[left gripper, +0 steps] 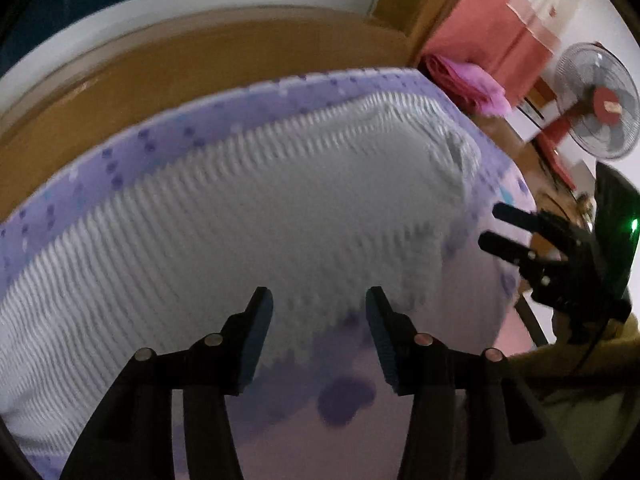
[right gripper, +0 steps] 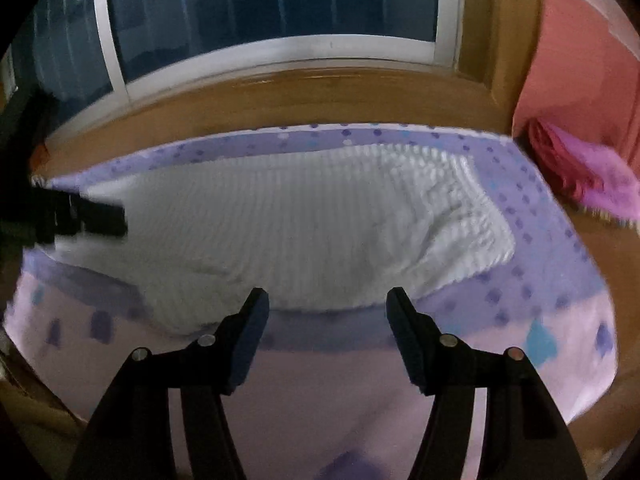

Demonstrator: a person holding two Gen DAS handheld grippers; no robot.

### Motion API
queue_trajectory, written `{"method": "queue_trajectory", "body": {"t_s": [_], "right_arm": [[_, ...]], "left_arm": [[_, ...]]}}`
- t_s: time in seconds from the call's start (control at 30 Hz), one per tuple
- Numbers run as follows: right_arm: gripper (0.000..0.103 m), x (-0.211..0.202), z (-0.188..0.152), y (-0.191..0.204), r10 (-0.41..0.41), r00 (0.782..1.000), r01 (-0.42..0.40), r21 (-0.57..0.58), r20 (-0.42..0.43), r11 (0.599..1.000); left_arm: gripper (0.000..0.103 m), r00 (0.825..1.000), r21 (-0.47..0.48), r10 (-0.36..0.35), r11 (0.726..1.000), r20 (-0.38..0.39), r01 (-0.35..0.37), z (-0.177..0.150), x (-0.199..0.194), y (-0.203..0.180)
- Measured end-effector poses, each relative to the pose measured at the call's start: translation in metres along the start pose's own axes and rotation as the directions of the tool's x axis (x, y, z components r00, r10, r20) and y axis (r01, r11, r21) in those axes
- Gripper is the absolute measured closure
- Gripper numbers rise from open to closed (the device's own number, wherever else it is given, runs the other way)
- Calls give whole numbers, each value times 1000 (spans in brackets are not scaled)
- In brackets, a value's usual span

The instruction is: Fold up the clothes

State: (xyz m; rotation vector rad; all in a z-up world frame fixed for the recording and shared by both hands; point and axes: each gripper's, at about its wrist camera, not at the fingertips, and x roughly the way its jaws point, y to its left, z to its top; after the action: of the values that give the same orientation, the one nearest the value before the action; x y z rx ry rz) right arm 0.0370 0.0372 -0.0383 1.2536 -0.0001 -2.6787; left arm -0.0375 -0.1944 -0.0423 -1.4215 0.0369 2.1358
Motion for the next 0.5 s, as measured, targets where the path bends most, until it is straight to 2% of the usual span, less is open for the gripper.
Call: {"method": "queue_trajectory", "body": {"t_s": [0.1,0.27,0.43,0.5], "right_arm": [[41,-1,-5,29,35,999,-35,22,0,999],[41,18,-23,74,-27,999,26,-27,-29,999],[41,34,-16,93,-123,992,122,-40,-26,992],[43,33,-11,88,-125,992,125,12,-37,992]], "left_arm": [[54,998,27,-52,998,-19,52,-20,1,6],[54,992,109,-118,987,-35,121,-34,6,-2],[54,967,179,-253,951,-12,251,-42,7,-16],[54,960,214,-278,939,8,270,-42,7,-23]]}}
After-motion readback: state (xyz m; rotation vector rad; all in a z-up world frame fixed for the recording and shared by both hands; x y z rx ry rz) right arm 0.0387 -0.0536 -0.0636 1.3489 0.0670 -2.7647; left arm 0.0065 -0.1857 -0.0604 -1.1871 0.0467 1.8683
